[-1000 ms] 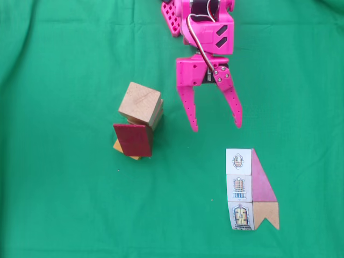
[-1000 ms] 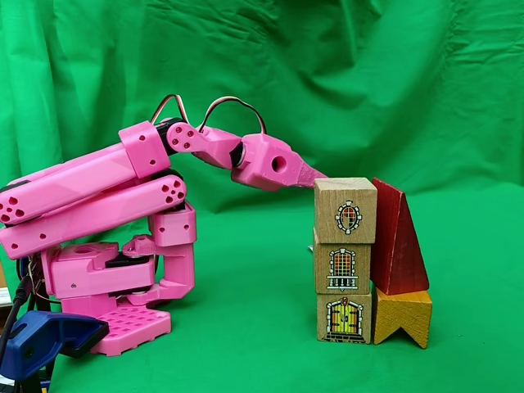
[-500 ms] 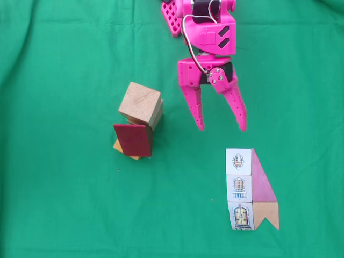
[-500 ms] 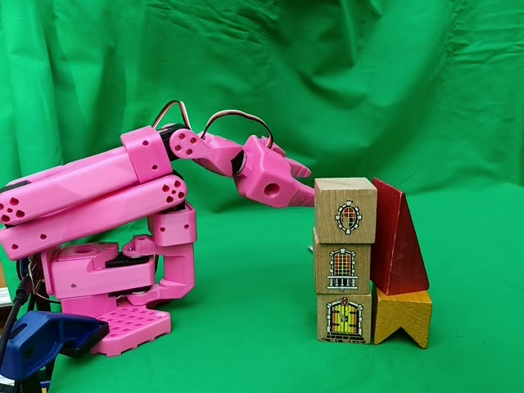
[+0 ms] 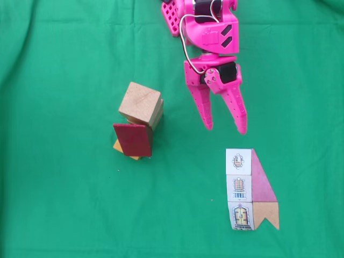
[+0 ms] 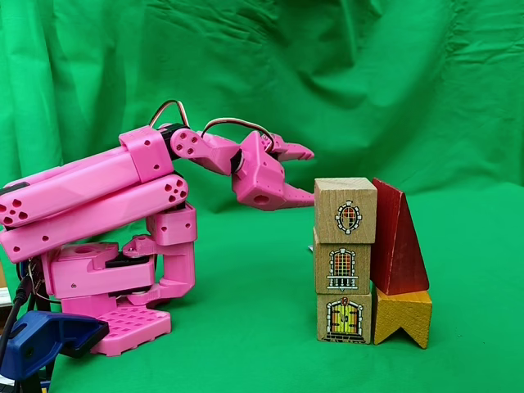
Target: Grasp some building blocks and build the house on the picture.
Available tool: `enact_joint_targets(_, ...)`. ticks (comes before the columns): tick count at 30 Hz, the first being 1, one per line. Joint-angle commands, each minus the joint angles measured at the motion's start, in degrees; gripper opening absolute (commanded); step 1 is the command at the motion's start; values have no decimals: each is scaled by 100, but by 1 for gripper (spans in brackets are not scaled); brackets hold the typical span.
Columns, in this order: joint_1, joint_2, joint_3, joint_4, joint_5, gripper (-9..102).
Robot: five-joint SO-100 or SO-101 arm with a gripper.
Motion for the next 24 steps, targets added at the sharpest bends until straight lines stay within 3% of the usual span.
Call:
enact_joint_targets(1,-97,369,132,9,211,34)
enact_joint_targets(5,-97,369,149,9,413,31)
enact_joint_targets(13,-105,369,158,9,519,8)
enact_joint_targets(24,-413,378,167,18,703,5)
